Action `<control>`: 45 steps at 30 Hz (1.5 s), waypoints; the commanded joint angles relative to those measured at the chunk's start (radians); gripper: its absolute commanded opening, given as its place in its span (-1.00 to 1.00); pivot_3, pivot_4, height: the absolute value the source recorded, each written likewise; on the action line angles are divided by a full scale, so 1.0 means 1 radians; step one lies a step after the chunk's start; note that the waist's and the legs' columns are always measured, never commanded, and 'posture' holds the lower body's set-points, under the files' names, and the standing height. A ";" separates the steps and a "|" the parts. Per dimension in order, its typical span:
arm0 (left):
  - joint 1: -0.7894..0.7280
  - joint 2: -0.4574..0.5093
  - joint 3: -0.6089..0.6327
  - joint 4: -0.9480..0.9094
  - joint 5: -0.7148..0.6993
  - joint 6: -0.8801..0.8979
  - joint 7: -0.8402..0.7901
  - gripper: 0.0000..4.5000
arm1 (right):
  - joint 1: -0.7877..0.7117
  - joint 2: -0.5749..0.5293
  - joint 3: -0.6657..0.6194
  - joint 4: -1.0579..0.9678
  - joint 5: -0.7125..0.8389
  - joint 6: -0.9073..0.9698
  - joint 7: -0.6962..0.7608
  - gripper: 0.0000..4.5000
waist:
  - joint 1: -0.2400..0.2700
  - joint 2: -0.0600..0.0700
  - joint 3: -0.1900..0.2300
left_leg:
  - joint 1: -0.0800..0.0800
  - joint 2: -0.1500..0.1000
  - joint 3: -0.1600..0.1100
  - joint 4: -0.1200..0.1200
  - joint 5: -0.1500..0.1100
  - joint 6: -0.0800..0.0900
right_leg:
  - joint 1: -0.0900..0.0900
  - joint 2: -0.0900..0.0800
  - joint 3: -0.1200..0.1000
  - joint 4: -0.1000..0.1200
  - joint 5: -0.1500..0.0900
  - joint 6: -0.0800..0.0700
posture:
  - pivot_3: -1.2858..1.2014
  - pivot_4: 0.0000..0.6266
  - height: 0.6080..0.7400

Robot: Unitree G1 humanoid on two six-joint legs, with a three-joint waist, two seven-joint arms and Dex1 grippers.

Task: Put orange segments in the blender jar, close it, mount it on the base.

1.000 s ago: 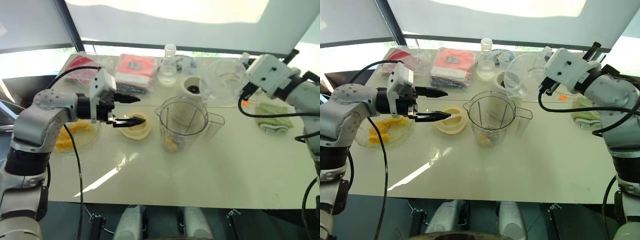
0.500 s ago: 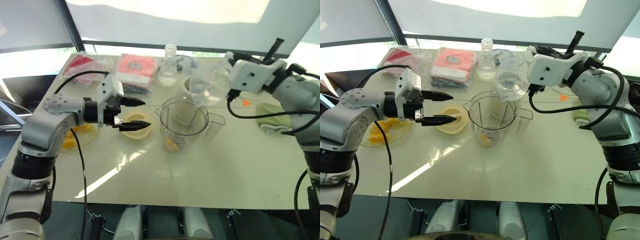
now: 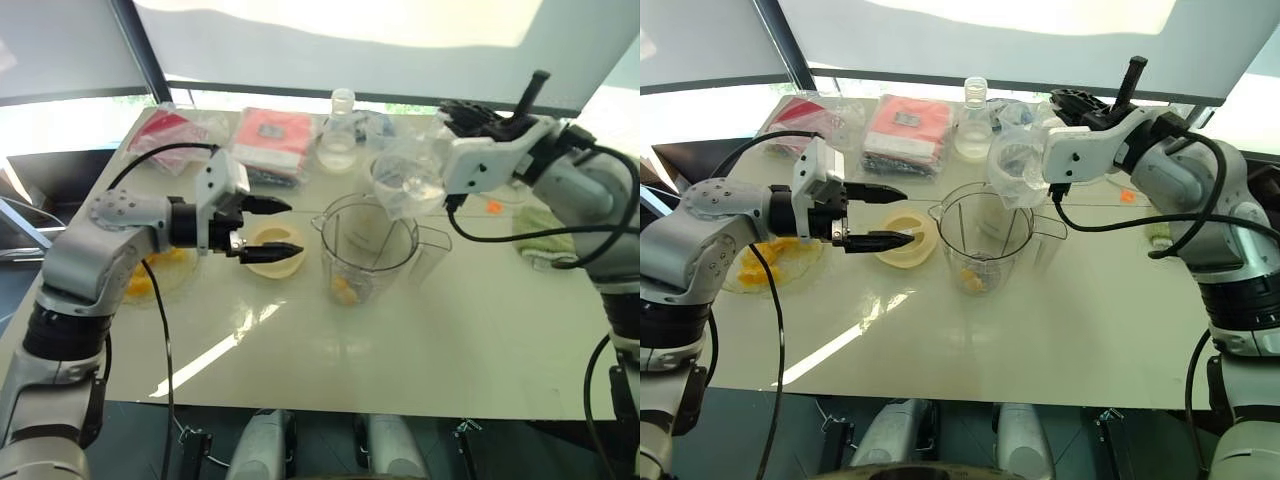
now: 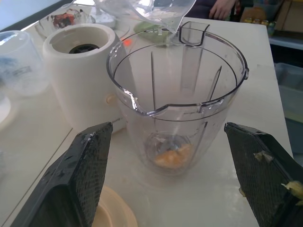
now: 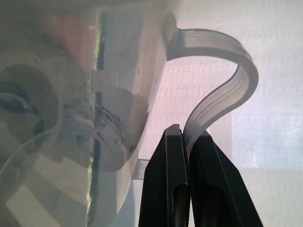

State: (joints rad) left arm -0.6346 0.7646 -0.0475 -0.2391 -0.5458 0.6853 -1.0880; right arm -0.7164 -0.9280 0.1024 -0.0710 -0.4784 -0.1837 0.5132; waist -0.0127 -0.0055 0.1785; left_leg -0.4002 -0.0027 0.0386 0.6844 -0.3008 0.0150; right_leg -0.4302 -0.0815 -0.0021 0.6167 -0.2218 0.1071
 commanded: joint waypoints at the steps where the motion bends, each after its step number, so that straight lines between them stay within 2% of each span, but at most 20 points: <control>1: -0.003 -0.001 0.012 -0.025 -0.009 -0.008 0.000 0.74 | -0.039 -0.002 -0.024 -0.007 -0.031 -0.027 -0.033 -0.98 | 0.000 0.000 0.000 | 0.000 0.000 0.000 0.000 0.000 0.000 | 0.000 0.000 0.000 0.000 0.000 0.000 | 0.03 -0.52 1.00; 38: -0.017 -0.023 0.009 -0.004 0.002 -0.025 -0.003 0.74 | -0.118 0.001 -0.032 0.045 -0.157 -0.192 -0.161 -0.98 | -0.002 0.000 0.000 | 0.001 0.000 0.000 0.000 0.001 -0.001 | 0.000 0.000 0.000 0.002 0.000 0.000 | 0.03 -0.52 1.00; 41: -0.018 -0.023 0.008 -0.003 0.003 -0.029 -0.004 0.74 | -0.106 0.013 -0.037 0.047 -0.123 -0.174 -0.135 -0.98 | -0.002 0.000 0.000 | 0.001 0.000 0.000 0.000 0.001 -0.001 | 0.000 0.000 0.000 0.002 0.000 0.000 | 0.03 -0.52 1.00; 45: -0.018 -0.023 0.016 -0.005 -0.004 -0.026 -0.004 0.74 | -0.024 0.098 -0.080 -0.029 0.098 0.000 0.001 -0.98 | -0.001 -0.001 0.000 | 0.002 0.000 -0.001 0.000 0.001 -0.001 | 0.002 0.001 0.000 0.002 0.000 0.000 | 0.03 -0.52 1.00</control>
State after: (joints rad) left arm -0.6351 0.7373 -0.0485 -0.2355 -0.5429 0.6714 -1.0888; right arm -0.7508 -0.8409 0.0636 -0.0462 -0.4682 -0.2507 0.4733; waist -0.0137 -0.0063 0.1780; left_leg -0.3974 -0.0025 0.0379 0.6844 -0.2999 0.0136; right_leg -0.4280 -0.0810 -0.0022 0.6186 -0.2216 0.1072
